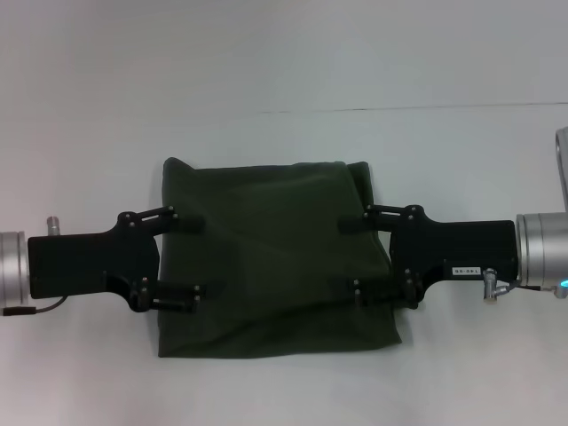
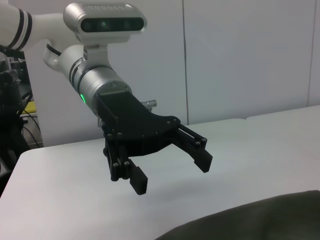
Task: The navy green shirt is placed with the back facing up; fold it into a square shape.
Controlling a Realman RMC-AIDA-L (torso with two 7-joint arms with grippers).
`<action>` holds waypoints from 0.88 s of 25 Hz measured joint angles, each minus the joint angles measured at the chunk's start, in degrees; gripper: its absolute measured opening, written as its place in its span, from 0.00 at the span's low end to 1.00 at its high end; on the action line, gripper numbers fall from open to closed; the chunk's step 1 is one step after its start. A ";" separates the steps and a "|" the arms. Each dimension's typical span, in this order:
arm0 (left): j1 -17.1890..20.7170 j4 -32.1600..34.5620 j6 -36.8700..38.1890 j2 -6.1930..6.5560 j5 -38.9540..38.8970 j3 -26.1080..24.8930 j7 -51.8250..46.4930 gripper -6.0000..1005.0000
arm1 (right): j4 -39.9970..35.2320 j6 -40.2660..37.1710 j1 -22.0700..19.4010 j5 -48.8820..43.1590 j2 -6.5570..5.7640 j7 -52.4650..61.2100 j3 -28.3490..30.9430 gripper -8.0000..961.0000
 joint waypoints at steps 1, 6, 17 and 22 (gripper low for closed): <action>-0.04 -0.06 -0.01 0.00 0.02 0.01 0.02 0.94 | 0.00 -0.03 -0.01 0.01 -0.04 0.00 -0.01 0.94; -0.13 -0.15 0.06 -0.05 0.07 0.12 0.17 0.94 | -0.23 -0.04 0.11 0.04 -0.07 0.14 -0.04 0.94; -0.02 -0.16 0.55 -0.32 0.01 0.23 0.42 0.94 | -0.36 -0.14 0.78 0.08 -0.30 0.51 -0.06 0.94; 0.08 -0.15 0.66 -0.37 0.01 0.27 0.47 0.94 | -0.23 -0.19 0.80 0.05 -0.29 0.64 -0.05 0.94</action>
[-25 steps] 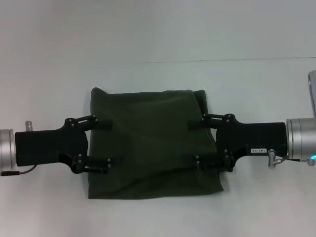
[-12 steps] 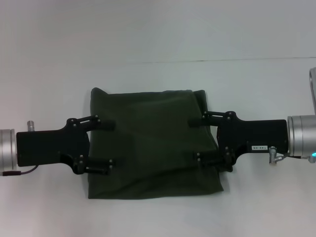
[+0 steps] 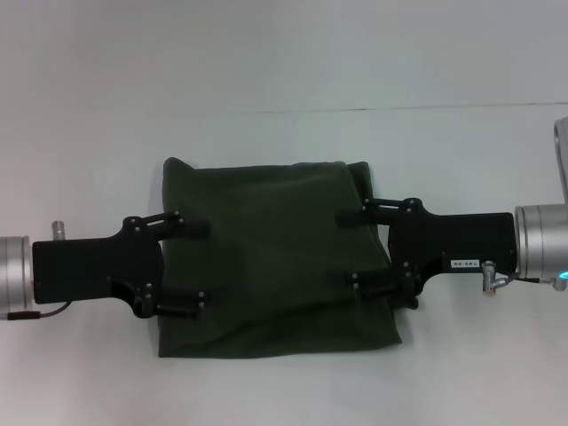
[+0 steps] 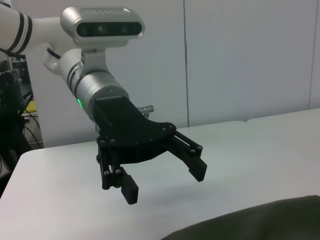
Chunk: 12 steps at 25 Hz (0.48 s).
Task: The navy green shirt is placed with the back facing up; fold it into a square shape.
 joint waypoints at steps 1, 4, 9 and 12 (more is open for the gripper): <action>0.00 0.00 0.01 0.00 0.00 0.00 0.03 0.94 | 0.07 -0.01 0.00 0.00 0.00 0.01 0.00 0.94; 0.04 0.00 0.09 0.00 0.01 0.02 0.15 0.94 | 0.29 -0.02 -0.06 -0.01 0.02 0.02 -0.25 0.94; 0.11 0.00 0.16 -0.08 0.03 0.17 0.36 0.94 | 0.39 0.06 -0.32 -0.01 0.12 0.02 -0.50 0.94; 0.09 0.00 0.18 -0.10 0.03 0.25 0.39 0.94 | 0.43 0.01 -0.56 -0.01 0.18 0.02 -0.53 0.94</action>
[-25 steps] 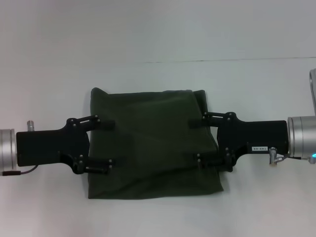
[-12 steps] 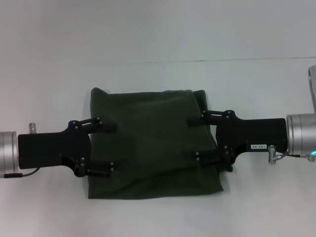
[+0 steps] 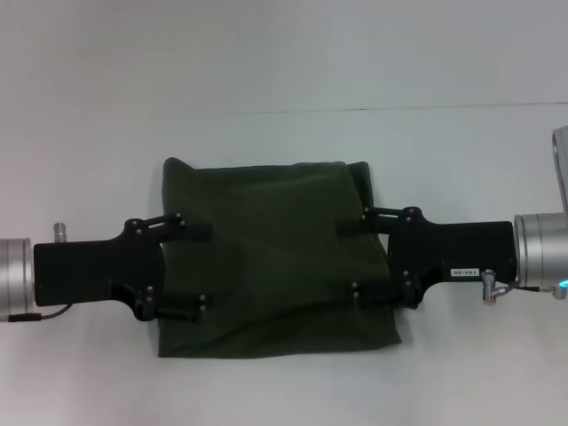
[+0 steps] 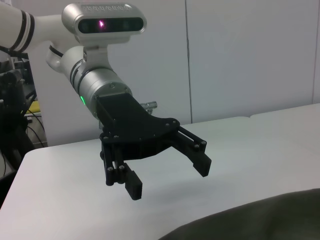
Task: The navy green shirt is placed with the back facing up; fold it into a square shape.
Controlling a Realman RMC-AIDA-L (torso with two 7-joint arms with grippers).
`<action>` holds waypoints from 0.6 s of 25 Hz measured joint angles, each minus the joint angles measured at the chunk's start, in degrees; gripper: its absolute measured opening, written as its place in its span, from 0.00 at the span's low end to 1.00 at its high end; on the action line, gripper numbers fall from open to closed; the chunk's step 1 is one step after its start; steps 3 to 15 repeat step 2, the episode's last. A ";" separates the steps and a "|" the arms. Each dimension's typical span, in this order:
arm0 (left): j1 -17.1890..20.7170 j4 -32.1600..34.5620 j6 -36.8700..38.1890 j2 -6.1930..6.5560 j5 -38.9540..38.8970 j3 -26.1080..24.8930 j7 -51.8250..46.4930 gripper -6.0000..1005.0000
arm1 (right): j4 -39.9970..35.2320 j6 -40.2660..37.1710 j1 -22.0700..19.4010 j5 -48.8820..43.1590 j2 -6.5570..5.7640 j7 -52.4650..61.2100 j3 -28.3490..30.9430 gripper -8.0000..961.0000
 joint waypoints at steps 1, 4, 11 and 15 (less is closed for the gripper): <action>0.00 0.00 0.00 0.00 -0.01 0.00 0.00 0.94 | 0.03 -0.01 -0.05 0.00 0.02 0.01 -0.03 0.94; -0.01 0.00 0.00 0.00 -0.03 0.00 0.00 0.94 | 0.05 -0.02 -0.07 0.00 0.04 0.04 -0.04 0.94; -0.01 0.00 0.00 0.00 -0.03 0.00 0.00 0.94 | 0.05 -0.02 -0.07 0.00 0.04 0.04 -0.04 0.94; -0.01 0.00 0.00 0.00 -0.03 0.00 0.00 0.94 | 0.05 -0.02 -0.07 0.00 0.04 0.04 -0.04 0.94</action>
